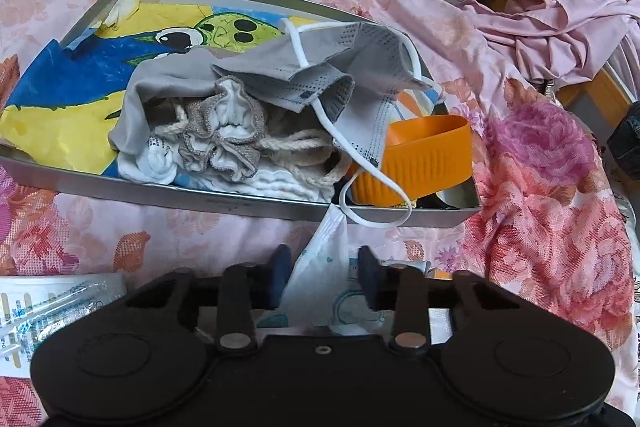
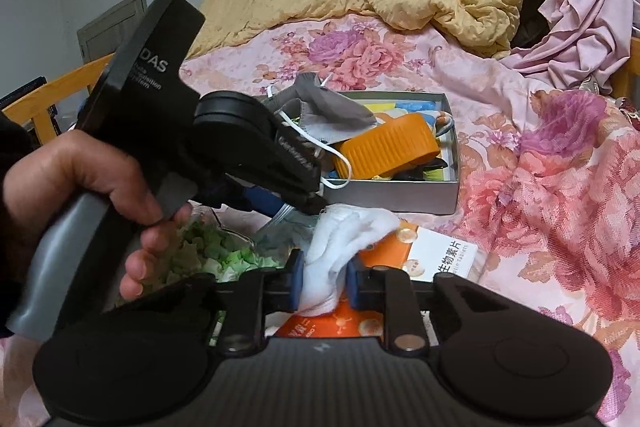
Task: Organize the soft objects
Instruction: 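Lift the mask packet and white tissue and carry them over the tray box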
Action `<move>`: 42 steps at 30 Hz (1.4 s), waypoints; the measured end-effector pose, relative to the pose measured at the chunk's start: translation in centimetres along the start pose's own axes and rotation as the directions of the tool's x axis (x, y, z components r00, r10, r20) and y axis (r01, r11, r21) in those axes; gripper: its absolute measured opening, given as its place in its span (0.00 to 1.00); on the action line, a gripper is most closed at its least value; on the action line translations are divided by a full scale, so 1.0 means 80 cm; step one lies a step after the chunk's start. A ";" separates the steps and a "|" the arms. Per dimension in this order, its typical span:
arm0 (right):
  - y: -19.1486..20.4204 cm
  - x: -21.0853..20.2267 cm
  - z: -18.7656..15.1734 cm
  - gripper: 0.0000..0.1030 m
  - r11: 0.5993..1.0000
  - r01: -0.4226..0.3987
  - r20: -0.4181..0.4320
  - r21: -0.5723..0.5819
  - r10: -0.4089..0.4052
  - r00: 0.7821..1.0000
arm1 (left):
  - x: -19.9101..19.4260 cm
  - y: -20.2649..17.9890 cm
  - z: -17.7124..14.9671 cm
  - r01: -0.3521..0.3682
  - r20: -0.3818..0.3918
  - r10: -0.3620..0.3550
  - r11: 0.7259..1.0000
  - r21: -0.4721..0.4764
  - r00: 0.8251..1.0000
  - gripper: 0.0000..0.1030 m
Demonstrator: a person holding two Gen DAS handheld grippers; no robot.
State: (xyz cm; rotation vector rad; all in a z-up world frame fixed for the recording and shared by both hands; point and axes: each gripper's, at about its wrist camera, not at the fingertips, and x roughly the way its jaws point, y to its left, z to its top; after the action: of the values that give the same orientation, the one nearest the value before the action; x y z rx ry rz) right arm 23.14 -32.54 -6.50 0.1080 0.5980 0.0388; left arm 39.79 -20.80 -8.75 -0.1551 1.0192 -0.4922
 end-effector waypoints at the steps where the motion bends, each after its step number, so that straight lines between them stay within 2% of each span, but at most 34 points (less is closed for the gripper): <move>1: -0.001 -0.001 0.001 0.16 1.000 0.000 0.004 0.001 0.000 1.000 | -0.001 0.000 -0.001 -0.006 0.003 0.006 1.000 0.005 1.000 0.28; 7: -0.006 -0.020 0.007 0.11 1.000 0.005 0.055 -0.002 -0.005 0.998 | -0.016 -0.004 -0.010 -0.014 0.040 0.013 0.999 0.032 0.999 0.15; 12: -0.010 -0.038 0.012 0.11 1.000 0.018 0.130 0.002 -0.018 0.991 | -0.037 -0.006 -0.015 -0.009 0.088 0.006 1.000 0.029 0.996 0.12; 17: -0.016 -0.061 0.017 0.11 1.000 0.013 0.263 0.023 -0.019 0.965 | -0.069 -0.009 -0.015 0.000 0.148 -0.004 1.000 0.024 0.989 0.12; 22: -0.020 -0.071 0.022 0.11 1.000 -0.007 0.340 0.026 -0.003 0.940 | -0.106 -0.012 -0.015 0.010 0.222 -0.025 0.997 0.071 0.975 0.12; 27: -0.017 -0.068 0.035 0.11 0.999 -0.042 0.391 0.027 0.028 0.920 | -0.144 -0.002 -0.010 0.016 0.310 -0.040 0.997 0.081 0.950 0.12; 34: -0.009 -0.023 0.087 0.11 0.999 -0.040 0.455 -0.027 0.048 0.889 | -0.171 0.022 0.027 -0.024 0.424 0.010 0.999 0.028 0.905 0.12; 39: -0.015 0.012 0.116 0.11 0.999 -0.042 0.467 0.007 0.034 0.884 | -0.166 0.034 0.062 -0.073 0.498 0.065 0.997 -0.004 0.864 0.12; 42: -0.022 0.035 0.130 0.11 0.999 -0.041 0.452 0.033 0.021 0.892 | -0.152 0.041 0.080 -0.081 0.520 0.090 0.996 -0.040 0.849 0.12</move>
State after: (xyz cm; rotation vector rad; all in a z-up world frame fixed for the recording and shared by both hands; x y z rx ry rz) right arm 31.34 -35.05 0.28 0.1614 0.1295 0.0307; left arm 41.05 -12.95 2.88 -0.2428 0.4905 -0.3307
